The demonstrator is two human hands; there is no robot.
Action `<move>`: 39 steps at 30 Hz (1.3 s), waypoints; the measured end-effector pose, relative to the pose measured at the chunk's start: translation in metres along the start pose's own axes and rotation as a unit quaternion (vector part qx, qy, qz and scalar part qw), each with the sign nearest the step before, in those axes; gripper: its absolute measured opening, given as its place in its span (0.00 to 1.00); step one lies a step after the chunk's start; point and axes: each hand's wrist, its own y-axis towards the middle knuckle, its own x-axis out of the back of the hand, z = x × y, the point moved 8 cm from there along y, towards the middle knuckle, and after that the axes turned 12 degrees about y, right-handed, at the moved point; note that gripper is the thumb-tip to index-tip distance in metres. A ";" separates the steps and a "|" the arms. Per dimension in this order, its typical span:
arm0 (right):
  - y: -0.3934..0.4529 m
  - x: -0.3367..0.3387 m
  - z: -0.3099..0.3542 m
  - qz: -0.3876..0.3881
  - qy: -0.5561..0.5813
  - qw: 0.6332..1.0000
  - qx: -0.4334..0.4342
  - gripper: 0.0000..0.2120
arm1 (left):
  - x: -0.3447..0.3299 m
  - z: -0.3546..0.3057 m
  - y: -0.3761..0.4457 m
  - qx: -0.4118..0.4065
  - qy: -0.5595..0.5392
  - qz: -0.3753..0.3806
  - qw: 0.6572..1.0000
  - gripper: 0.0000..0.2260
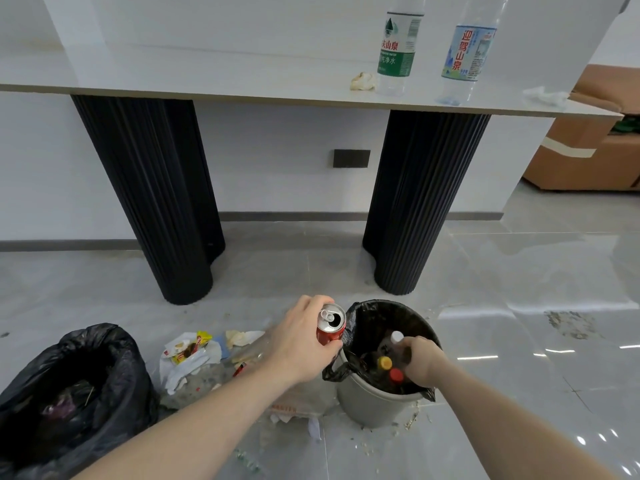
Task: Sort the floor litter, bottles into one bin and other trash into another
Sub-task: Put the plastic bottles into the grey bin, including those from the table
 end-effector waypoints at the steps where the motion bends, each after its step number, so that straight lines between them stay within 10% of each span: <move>1: 0.001 0.000 -0.003 0.001 0.003 1.000 -0.005 0.25 | -0.004 -0.005 0.004 -0.006 0.003 0.005 1.000 0.23; 39: 0.004 -0.014 -0.034 0.082 0.025 0.995 -0.054 0.13 | -0.124 -0.050 0.060 -0.110 0.195 0.194 0.955 0.24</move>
